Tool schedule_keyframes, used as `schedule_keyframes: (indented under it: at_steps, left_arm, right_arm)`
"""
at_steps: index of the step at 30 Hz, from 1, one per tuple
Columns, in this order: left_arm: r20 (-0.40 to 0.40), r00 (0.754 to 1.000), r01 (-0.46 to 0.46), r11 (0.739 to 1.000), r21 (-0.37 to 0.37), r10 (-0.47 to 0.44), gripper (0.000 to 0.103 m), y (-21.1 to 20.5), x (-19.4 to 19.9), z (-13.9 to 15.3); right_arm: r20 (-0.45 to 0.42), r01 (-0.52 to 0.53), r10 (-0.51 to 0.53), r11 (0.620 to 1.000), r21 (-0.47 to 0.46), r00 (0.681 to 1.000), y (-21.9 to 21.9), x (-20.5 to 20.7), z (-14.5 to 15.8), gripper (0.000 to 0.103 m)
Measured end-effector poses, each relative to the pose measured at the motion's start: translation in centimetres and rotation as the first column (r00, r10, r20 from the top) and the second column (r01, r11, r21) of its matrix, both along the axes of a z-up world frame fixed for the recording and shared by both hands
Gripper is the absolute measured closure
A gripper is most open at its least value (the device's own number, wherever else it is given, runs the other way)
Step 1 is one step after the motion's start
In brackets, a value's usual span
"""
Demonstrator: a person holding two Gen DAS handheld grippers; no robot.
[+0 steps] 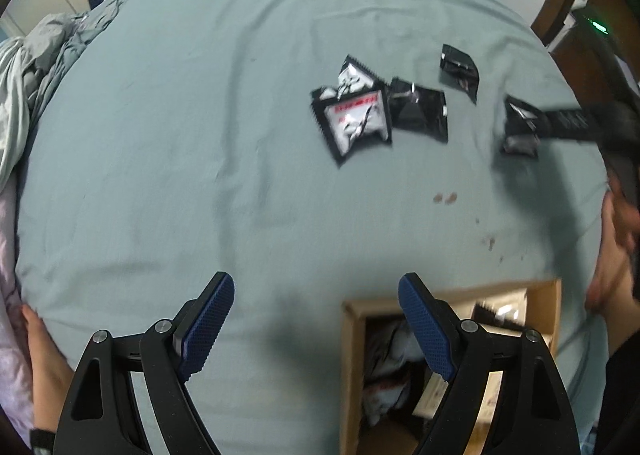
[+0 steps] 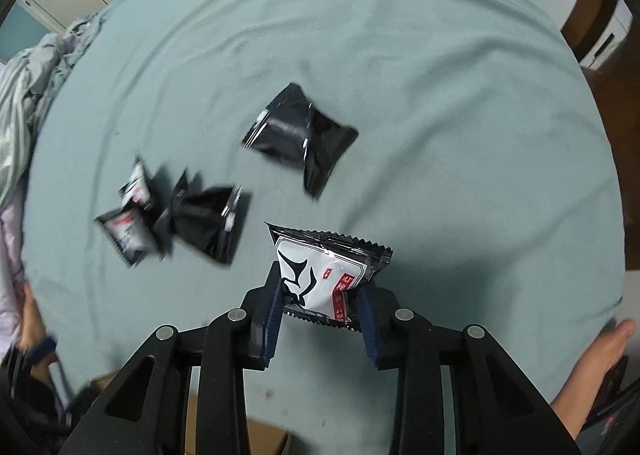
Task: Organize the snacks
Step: 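Grasp a white packet with red label using the right tool, then grasp a black packet with the left tool while the right tool holds its packet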
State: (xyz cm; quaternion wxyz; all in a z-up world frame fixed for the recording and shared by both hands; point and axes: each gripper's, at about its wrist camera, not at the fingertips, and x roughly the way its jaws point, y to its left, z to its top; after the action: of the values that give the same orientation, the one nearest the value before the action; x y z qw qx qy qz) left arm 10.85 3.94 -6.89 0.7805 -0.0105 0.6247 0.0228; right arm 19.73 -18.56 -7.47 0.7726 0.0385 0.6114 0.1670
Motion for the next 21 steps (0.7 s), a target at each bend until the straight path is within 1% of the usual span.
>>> schedule_keyframes:
  at_steps: [4, 7, 8, 9, 12, 13, 16, 17, 19, 20, 21]
  left_arm:
    - [-0.004, 1.0, 0.014, 1.0, 0.007, -0.014, 0.017, -0.9, 3.5, -0.2]
    - [-0.013, 0.999, 0.04, 0.999, -0.025, -0.04, 0.016, -2.2, 6.9, -0.8]
    - [-0.021, 0.998, 0.062, 0.998, -0.034, -0.063, 0.016, -2.8, 8.2, -1.3]
    - [-0.022, 0.997, 0.076, 0.997, -0.023, -0.076, 0.015, -3.2, 9.3, -1.7]
    - [-0.044, 0.996, 0.077, 0.995, 0.062, -0.074, 0.014, -4.0, 12.4, -3.7]
    - [-0.057, 0.996, 0.077, 0.995, 0.063, -0.074, 0.014, -4.0, 13.3, -4.4]
    - [-0.072, 0.995, 0.066, 0.997, 0.049, -0.063, 0.014, -3.9, 14.8, -6.1]
    - [-0.083, 0.995, 0.063, 0.997, 0.036, -0.06, 0.014, -3.8, 15.1, -6.7]
    - [-0.119, 0.991, 0.055, 0.998, -0.003, -0.055, 0.014, -3.5, 15.5, -7.9]
    - [-0.119, 0.991, 0.054, 0.998, -0.015, -0.056, 0.014, -3.4, 15.5, -8.1]
    - [-0.099, 0.994, 0.052, 0.998, -0.024, -0.054, 0.017, -3.2, 15.4, -8.0]
  right_arm:
    - [0.002, -0.026, 0.026, 0.997, 0.067, 1.0, -0.8, -2.2, 1.8, 0.071]
    - [0.026, -0.061, 0.059, 0.995, 0.085, 0.998, -1.6, -3.5, 2.8, 0.071]
    - [0.027, -0.067, 0.065, 0.993, 0.092, 0.998, -1.6, -3.7, 3.0, 0.071]
    - [0.025, -0.069, 0.067, 0.992, 0.104, 0.997, -1.8, -3.8, 3.2, 0.071]
    - [0.027, -0.059, 0.056, 0.99, 0.125, 0.998, -2.9, -4.0, 3.5, 0.071]
    - [0.028, -0.054, 0.051, 0.99, 0.132, 0.998, -3.3, -3.9, 3.5, 0.071]
    - [0.011, -0.028, 0.027, 0.989, 0.145, 1.0, -4.6, -4.1, 3.7, 0.071]
    - [-0.011, -0.01, 0.012, 0.987, 0.162, 1.0, -5.1, -4.1, 3.6, 0.071]
    - [-0.026, 0.006, -0.001, 0.983, 0.184, 1.0, -5.6, -4.0, 3.6, 0.071]
    - [-0.021, 0.009, -0.005, 0.984, 0.178, 1.0, -5.8, -4.0, 3.6, 0.071]
    - [-0.015, 0.008, -0.005, 0.985, 0.17, 1.0, -5.9, -4.1, 3.8, 0.071]
